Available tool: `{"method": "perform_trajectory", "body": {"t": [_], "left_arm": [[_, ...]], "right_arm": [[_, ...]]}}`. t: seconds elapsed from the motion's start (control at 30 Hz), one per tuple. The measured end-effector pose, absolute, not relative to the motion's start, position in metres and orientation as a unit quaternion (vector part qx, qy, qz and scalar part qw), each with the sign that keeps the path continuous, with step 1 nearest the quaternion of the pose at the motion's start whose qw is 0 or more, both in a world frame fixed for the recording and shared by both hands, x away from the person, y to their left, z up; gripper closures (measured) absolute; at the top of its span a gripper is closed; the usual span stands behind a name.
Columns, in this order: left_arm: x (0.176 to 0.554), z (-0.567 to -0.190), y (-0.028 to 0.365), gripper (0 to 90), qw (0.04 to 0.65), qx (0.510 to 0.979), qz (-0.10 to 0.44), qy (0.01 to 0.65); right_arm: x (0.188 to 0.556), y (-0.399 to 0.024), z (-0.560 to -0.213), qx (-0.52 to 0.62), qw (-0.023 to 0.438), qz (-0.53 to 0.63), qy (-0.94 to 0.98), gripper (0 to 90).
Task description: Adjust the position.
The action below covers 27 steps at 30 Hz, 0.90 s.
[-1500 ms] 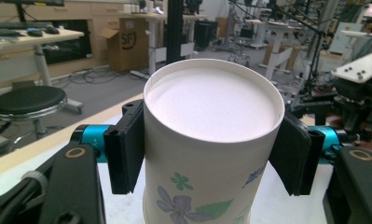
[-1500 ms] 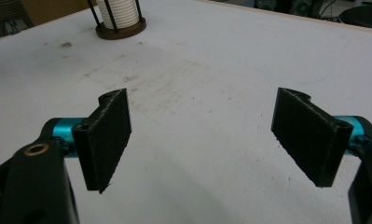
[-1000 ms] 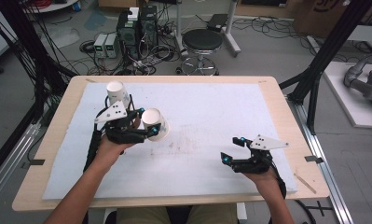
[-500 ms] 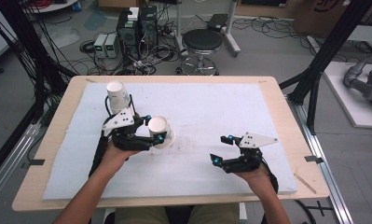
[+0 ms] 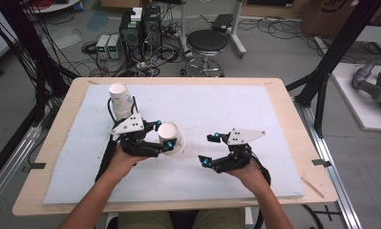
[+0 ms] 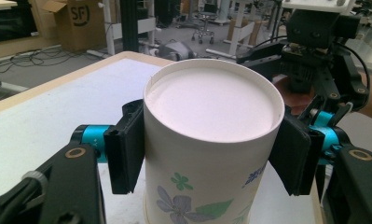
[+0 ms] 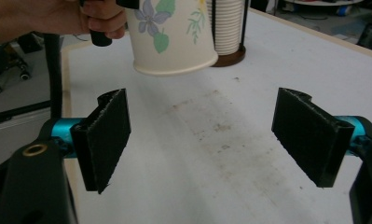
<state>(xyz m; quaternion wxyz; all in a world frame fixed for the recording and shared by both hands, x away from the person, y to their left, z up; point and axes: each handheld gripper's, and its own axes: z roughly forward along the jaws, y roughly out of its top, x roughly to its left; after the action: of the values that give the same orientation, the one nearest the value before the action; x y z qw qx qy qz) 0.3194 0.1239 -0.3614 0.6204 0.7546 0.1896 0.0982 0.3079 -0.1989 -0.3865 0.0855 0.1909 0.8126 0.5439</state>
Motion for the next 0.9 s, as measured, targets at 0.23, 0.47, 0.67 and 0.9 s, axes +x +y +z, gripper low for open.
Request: {"method": "perform_trajectory", "body": {"t": [0.23, 0.47, 0.67, 0.9], "left_arm": [[0.315, -0.362, 0.114, 34.4, 0.622, 0.76, 0.082, 0.169], [0.312, -0.364, 0.104, 34.4, 0.618, 0.77, 0.063, 0.145], [0.309, -0.365, 0.094, 34.5, 0.618, 0.776, 0.041, 0.119], [0.307, -0.367, 0.089, 34.5, 0.619, 0.778, 0.028, 0.1]], "right_arm": [[0.306, -0.197, -0.39, 0.179, 0.077, 0.55, 0.812, 19.9], [0.305, -0.191, -0.392, 0.162, 0.068, 0.552, 0.815, 20.0], [0.304, -0.182, -0.394, 0.142, 0.051, 0.55, 0.821, 20.0], [0.304, -0.181, -0.395, 0.133, 0.035, 0.555, 0.82, 20.2]]}}
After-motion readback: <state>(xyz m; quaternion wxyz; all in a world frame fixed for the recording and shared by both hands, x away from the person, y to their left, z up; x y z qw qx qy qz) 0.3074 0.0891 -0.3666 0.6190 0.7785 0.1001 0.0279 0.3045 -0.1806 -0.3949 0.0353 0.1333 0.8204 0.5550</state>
